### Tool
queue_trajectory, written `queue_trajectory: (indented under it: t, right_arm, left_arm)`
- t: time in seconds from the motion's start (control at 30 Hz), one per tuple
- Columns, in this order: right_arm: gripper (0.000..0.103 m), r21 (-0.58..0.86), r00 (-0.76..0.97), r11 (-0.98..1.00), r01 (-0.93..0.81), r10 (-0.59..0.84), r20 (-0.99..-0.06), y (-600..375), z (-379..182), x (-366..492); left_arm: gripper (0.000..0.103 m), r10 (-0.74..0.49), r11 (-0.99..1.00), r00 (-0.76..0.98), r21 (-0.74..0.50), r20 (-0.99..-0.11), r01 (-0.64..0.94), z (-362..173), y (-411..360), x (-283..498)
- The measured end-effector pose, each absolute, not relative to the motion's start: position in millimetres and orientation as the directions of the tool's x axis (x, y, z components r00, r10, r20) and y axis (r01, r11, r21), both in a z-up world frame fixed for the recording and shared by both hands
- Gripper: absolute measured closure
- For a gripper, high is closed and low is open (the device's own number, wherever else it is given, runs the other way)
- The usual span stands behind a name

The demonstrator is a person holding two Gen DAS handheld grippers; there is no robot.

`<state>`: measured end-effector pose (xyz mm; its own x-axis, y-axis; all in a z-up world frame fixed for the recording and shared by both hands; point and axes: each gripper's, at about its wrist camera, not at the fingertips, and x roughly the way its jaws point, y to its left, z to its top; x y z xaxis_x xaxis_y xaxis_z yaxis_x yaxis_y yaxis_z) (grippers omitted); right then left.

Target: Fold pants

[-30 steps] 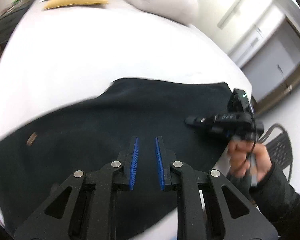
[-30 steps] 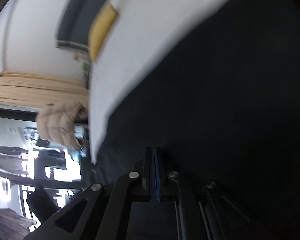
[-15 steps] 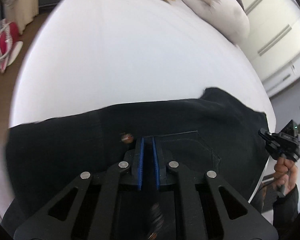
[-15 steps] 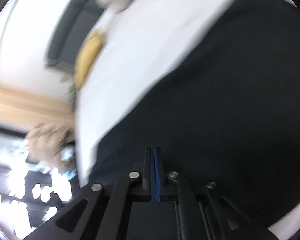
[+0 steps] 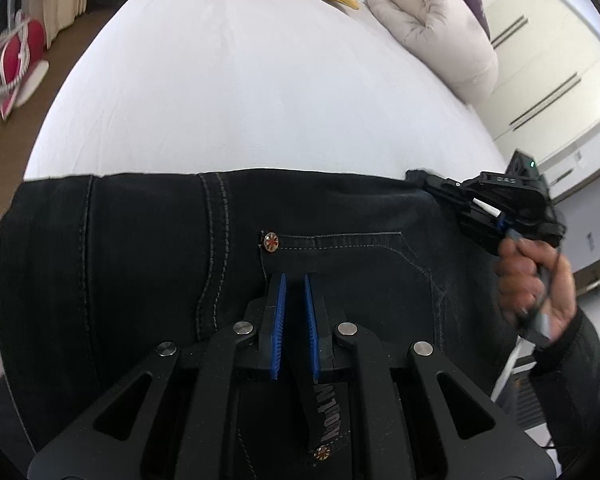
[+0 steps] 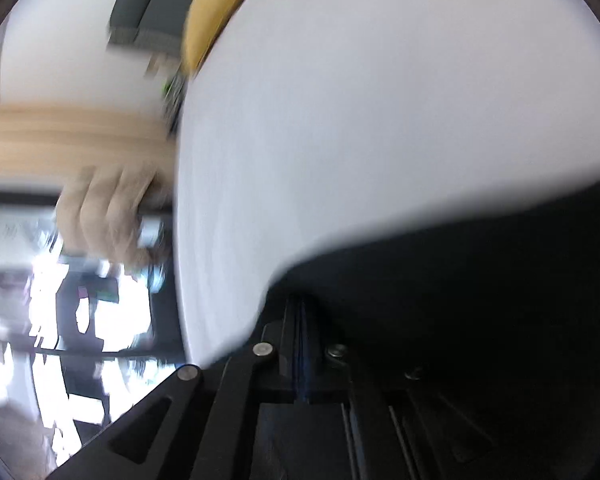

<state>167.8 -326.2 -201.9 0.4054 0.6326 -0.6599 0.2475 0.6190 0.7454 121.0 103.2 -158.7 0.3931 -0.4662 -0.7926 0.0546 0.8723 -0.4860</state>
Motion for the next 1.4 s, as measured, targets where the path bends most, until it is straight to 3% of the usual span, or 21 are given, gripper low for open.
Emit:
queue_trajectory:
  t: [0.07,0.13,0.27,0.33,0.37,0.4,0.47,0.73,0.97,1.03,1.1,1.17,1.2,1.3,1.4]
  right_arm:
    - [0.103,0.746,0.474,0.583,0.322,0.582,-0.661,-347,-201,159]
    - [0.097,0.739,0.502,0.591,0.323,0.555,-0.664,-354,-184,144]
    - [0.093,0.791,0.423,0.585,0.18,0.68,-0.599,-336,-169,105]
    - [0.091,0.777,0.385,0.603,0.18,0.684,-0.62,-325,-184,94]
    - [0.092,0.769,0.387,0.604,0.21,0.671,-0.632,-328,-192,87]
    - [0.103,0.787,0.407,0.563,0.252,0.677,-0.614,-341,-203,79]
    - [0.103,0.85,0.504,0.411,0.329,0.685,-0.526,-386,-220,55]
    - [0.103,0.83,0.703,0.371,0.417,0.447,-0.553,-529,-203,-34]
    - [0.103,0.732,0.753,0.337,0.593,0.091,-0.652,-641,-177,-79]
    - [0.094,0.697,0.744,0.362,0.619,0.014,-0.668,-649,-153,-87]
    - [0.094,0.742,0.785,0.393,0.543,0.075,-0.615,-627,-137,-84]
    - [0.089,0.793,0.791,0.437,0.426,0.246,-0.56,-575,-134,-66]
    - [0.084,0.8,0.774,0.456,0.391,0.308,-0.554,-540,-136,-54]
    - [0.083,0.837,0.654,0.45,0.312,0.537,-0.533,-445,-164,-25]
    - [0.083,0.83,0.553,0.469,0.3,0.624,-0.553,-390,-189,-7]
  left_arm:
    - [0.093,-0.469,0.87,0.397,-0.489,-0.789,0.056,-158,104,119]
    - [0.093,-0.469,0.869,0.401,-0.492,-0.787,0.052,-156,110,114]
    - [0.093,-0.448,0.88,0.408,-0.473,-0.795,0.045,-158,104,114]
    - [0.093,-0.437,0.887,0.408,-0.459,-0.802,0.047,-156,102,114]
    - [0.093,-0.435,0.888,0.409,-0.457,-0.802,0.049,-155,101,112]
    - [0.093,-0.435,0.888,0.412,-0.456,-0.801,0.051,-155,100,111]
    - [0.093,-0.437,0.887,0.416,-0.458,-0.797,0.054,-156,96,108]
    - [0.093,-0.378,0.922,0.427,-0.375,-0.821,0.094,-148,84,96]
    - [0.093,-0.338,0.939,0.442,-0.328,-0.831,0.101,-135,87,69]
    - [0.093,-0.319,0.946,0.457,-0.309,-0.83,0.101,-123,82,57]
    - [0.093,-0.37,0.927,0.466,-0.353,-0.804,0.128,-113,71,48]
    - [0.093,-0.444,0.895,0.442,-0.409,-0.779,0.179,-109,48,48]
    - [0.093,-0.486,0.874,0.414,-0.436,-0.77,0.215,-110,28,53]
    - [0.093,-0.597,0.802,0.346,-0.538,-0.724,0.259,-119,-11,72]
    - [0.093,-0.628,0.778,0.295,-0.582,-0.72,0.236,-138,-35,97]
